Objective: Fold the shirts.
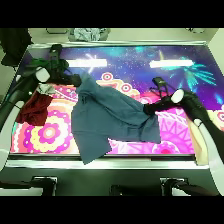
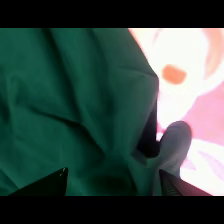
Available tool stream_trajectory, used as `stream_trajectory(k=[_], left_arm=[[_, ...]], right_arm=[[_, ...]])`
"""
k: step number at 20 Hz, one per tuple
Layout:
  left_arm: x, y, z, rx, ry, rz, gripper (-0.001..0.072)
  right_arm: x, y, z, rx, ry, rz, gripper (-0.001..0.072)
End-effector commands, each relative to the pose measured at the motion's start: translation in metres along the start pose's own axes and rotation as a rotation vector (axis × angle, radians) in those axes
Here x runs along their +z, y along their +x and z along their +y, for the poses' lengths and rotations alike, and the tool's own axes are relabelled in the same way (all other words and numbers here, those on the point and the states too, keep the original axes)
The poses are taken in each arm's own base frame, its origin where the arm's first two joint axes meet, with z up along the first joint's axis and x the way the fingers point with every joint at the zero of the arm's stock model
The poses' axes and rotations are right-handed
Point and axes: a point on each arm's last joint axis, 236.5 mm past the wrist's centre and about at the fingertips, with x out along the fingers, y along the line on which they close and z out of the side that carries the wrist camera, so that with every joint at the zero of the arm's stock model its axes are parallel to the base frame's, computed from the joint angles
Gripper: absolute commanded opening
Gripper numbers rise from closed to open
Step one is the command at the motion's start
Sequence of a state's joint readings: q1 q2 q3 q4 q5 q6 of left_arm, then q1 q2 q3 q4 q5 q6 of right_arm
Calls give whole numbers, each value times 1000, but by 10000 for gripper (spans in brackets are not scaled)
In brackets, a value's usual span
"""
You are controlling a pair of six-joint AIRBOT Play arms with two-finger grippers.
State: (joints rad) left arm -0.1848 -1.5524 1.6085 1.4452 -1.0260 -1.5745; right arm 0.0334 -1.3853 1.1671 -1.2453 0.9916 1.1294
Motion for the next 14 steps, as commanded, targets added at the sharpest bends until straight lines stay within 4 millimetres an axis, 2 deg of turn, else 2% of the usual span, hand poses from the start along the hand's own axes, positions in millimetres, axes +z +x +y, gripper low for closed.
stream_trajectory(k=[1,2,3,4,6,8,9,11,14], left_arm=[[-83,-27,56,56,-117,337,712],[-112,-33,71,63,-188,405,712],[-141,-35,75,39,-237,458,710],[-173,-37,70,-10,-271,509,708],[-228,-34,44,-155,-344,545,704],[-259,-22,24,-234,-422,521,695],[-270,-16,17,-253,-451,522,695],[-278,0,5,-282,-491,496,695],[-269,17,1,-262,-465,432,695]], right_arm=[[-11,-68,-40,-23,-75,79,692],[-19,-91,-62,-45,-27,81,685],[-34,-107,-80,-56,33,93,682],[-57,-118,-92,-44,101,139,671],[-94,-125,-105,-12,206,206,664],[-114,-117,-105,14,249,247,664],[-121,-111,-99,36,257,265,665],[-131,-99,-81,114,284,287,666],[-159,-86,-64,179,294,369,667]])
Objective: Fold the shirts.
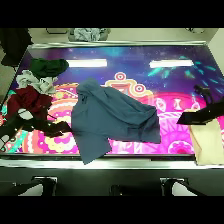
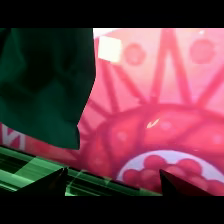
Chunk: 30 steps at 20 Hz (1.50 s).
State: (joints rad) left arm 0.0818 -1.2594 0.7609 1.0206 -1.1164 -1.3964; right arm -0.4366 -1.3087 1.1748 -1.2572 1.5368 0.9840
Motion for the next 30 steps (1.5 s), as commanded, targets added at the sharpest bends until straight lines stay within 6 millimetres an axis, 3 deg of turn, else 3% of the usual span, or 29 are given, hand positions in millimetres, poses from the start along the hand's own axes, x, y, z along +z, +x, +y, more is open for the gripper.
stream_trajectory(k=[1,2,3,5,8,9,10,12,19,21,22,23,24,26,27,28,30], left_arm=[[10,20,-11,-34,-1,-87,687],[12,22,-16,-36,10,-102,629],[15,24,-20,-32,21,-117,627],[23,26,-23,-25,0,-154,449],[39,24,-21,-24,-90,-223,426],[41,23,-21,-25,-107,-232,357],[42,24,-21,-25,-105,-233,201],[42,23,-21,-24,-104,-233,55],[39,23,-22,-23,-71,-221,28],[37,23,-23,-23,-43,-211,28],[35,23,-23,-24,-39,-204,28],[32,23,-24,-25,-38,-195,28],[31,22,-25,-28,-37,-190,29],[37,7,-31,-40,11,-210,28],[48,-12,-39,-48,55,-254,28],[62,-38,-49,-61,88,-321,28],[97,-120,-81,-93,161,-535,28]], right_arm=[[-33,25,11,87,24,101,667],[-38,32,16,110,35,113,668],[-43,42,21,139,41,119,670],[-49,60,30,186,63,115,687],[-46,84,41,243,107,56,689],[-42,90,44,259,121,26,692],[-39,94,44,263,133,3,693],[-35,101,41,253,155,-24,696],[-44,126,55,305,233,-44,683],[-45,137,57,260,180,-32,668],[-37,142,59,234,158,-50,572],[-29,146,62,215,140,-67,383],[-21,146,66,205,129,-85,81],[-3,132,71,206,43,-116,46],[5,118,73,200,-22,-125,46],[16,97,74,184,-93,-139,46],[48,24,84,111,-262,-240,45]])
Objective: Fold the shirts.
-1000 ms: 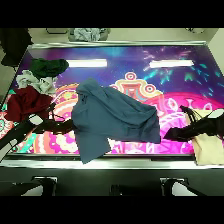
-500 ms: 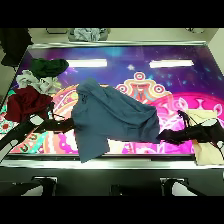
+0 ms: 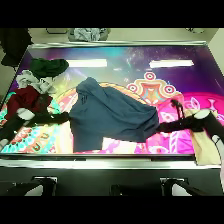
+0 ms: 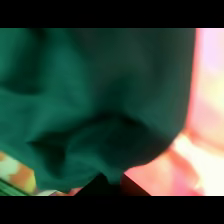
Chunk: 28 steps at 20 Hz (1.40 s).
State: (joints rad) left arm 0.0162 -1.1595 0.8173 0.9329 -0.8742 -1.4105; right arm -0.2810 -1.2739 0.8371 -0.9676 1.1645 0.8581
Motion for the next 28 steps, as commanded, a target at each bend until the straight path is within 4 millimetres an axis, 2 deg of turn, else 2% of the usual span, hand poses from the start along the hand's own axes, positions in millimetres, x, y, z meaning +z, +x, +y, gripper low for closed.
stream_trajectory(k=[1,3,4,5,6,7,8,9,10,11,12,14,16,19,21,22,24,26,28], left_arm=[[86,-106,-55,-57,148,-316,29],[135,-223,-113,-102,251,-622,28],[149,-288,-142,-135,276,-787,28],[152,-362,-174,-176,310,-963,29],[144,-426,-202,-201,365,-1114,28],[127,-484,-226,-226,415,-1247,28],[108,-525,-245,-261,439,-1332,28],[87,-556,-262,-306,455,-1389,28],[71,-576,-274,-344,466,-1424,28],[53,-592,-284,-366,489,-1451,28],[42,-598,-288,-368,507,-1460,28],[29,-599,-291,-363,528,-1447,27],[27,-590,-287,-329,536,-1410,27],[36,-577,-269,-240,493,-1368,27],[53,-552,-246,-127,475,-1290,27],[66,-527,-229,-63,454,-1199,27],[96,-449,-189,16,384,-934,27],[112,-344,-137,76,307,-591,27],[116,-235,-86,110,293,-329,28]], right_arm=[[60,-99,33,-112,-282,-127,45],[106,-215,66,-357,-444,-374,45],[120,-290,92,-519,-523,-541,46],[121,-363,121,-672,-568,-714,46],[107,-438,154,-821,-581,-901,45],[82,-496,183,-937,-574,-1056,45],[51,-540,210,-1018,-556,-1186,45],[25,-563,230,-1050,-546,-1271,45],[6,-574,245,-1056,-547,-1323,45],[-11,-578,256,-1052,-546,-1355,45],[-19,-578,260,-1044,-538,-1364,45],[-24,-572,258,-1037,-531,-1337,45],[-22,-559,249,-1020,-516,-1276,44],[-15,-541,229,-1010,-481,-1168,44],[0,-515,203,-983,-453,-1027,44],[11,-493,184,-959,-444,-915,44],[35,-427,132,-840,-381,-614,44],[46,-329,82,-614,-314,-244,44],[53,-248,31,-481,-246,-29,44]])
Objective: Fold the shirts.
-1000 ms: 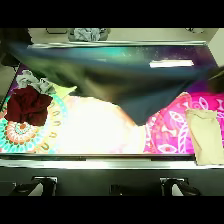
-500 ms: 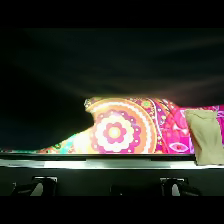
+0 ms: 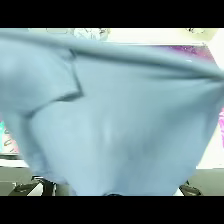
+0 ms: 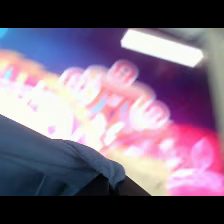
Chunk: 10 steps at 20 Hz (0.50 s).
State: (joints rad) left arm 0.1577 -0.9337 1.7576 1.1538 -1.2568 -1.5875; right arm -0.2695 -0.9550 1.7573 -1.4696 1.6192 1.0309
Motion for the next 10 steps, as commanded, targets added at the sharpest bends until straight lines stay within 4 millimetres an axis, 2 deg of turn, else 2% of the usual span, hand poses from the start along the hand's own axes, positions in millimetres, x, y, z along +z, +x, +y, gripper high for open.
stream_trajectory(k=[1,3,5,7,10], left_arm=[[-139,119,61,34,-47,446,27],[-201,184,87,57,-118,542,27],[-242,236,96,52,-162,593,28],[-258,280,98,25,-171,578,28],[-253,325,110,31,-203,507,28]], right_arm=[[-67,140,35,281,27,374,44],[-73,220,43,320,102,370,44],[-61,282,59,396,187,309,44],[-43,327,68,430,291,214,44],[-21,369,64,391,348,92,44]])
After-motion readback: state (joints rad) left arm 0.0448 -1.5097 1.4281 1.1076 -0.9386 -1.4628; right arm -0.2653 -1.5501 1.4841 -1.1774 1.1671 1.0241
